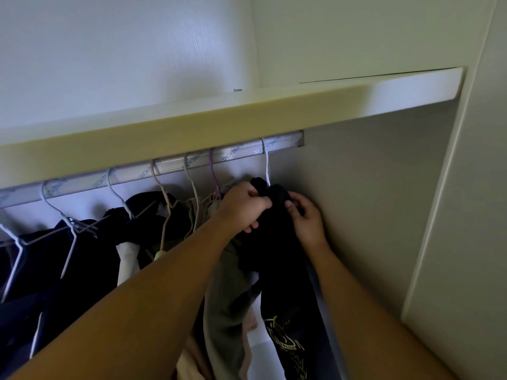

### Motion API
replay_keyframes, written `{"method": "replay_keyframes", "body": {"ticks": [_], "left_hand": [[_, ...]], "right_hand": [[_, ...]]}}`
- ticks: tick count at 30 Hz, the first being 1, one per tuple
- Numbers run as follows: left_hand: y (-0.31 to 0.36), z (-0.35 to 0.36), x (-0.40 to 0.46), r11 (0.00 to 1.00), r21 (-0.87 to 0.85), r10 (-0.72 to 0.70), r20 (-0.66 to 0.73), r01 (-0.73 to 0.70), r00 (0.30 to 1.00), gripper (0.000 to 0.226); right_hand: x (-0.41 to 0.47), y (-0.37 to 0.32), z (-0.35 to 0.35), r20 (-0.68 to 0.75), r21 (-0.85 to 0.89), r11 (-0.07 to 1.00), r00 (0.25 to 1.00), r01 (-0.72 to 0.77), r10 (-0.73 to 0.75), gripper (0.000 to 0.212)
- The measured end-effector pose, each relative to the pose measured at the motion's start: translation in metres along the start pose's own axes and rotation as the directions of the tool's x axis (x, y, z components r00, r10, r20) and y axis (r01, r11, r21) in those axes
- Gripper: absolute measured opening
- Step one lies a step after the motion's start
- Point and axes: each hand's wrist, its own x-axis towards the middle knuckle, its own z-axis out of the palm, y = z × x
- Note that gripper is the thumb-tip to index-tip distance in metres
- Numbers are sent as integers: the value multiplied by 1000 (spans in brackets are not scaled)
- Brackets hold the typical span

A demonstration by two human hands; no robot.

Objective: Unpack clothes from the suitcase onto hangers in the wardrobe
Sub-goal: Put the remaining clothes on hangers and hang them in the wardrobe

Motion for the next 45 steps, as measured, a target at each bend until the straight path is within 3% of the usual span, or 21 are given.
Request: {"method": "replay_keyframes", "body": {"ticks": [3,6,8,13,21,24,27,30,32,35,38,42,45], "left_hand": [[-1,2,-2,1000,-9,20,-16,-20,1000,17],[-7,6,-3,990,140,21,-15,-19,1000,6],[-9,6,-3,982,186,-36,59,25,998,9],[-5,3,-3,970,-107,-196,187,218,963,27],[-7,11,-12,977,-97,-181,107,192,978,15],[-7,14,-12,990,-34,-139,-2,139,990,16],[-7,16,-10,987,-67,-149,-15,148,989,11],[-4,16,-10,986,-71,-151,-4,150,989,9],[-3,15,-8,995,63,-77,-29,79,997,11],[3,12,-7,959,277,69,-37,-56,997,11],[7,4,-2,878,459,189,-68,-138,980,35],[12,-6,19,867,463,195,27,-186,980,72],[14,-9,30,900,398,107,196,-179,975,72]], "right_hand": [[0,-1,4,-15,-5,998,998,-56,56,21],[-1,2,8,57,-54,992,992,-113,116,22],[-1,3,7,77,-70,988,987,-139,144,24],[-4,4,2,80,33,964,962,-264,261,30],[-15,0,-1,10,50,960,961,-277,277,27],[-23,-7,-4,-63,31,972,970,-232,234,22],[-34,-13,-7,7,-23,973,973,-232,232,27],[-32,-32,-7,47,-16,929,928,-369,369,25],[-32,-44,-8,115,22,866,861,-500,495,23],[-41,-43,-13,170,121,892,894,-436,414,23],[-53,-39,-16,208,-14,949,927,-315,311,14],[-50,-36,-18,261,-266,948,934,-175,246,35],[-48,-37,-18,273,-334,936,940,-109,207,39]]}}
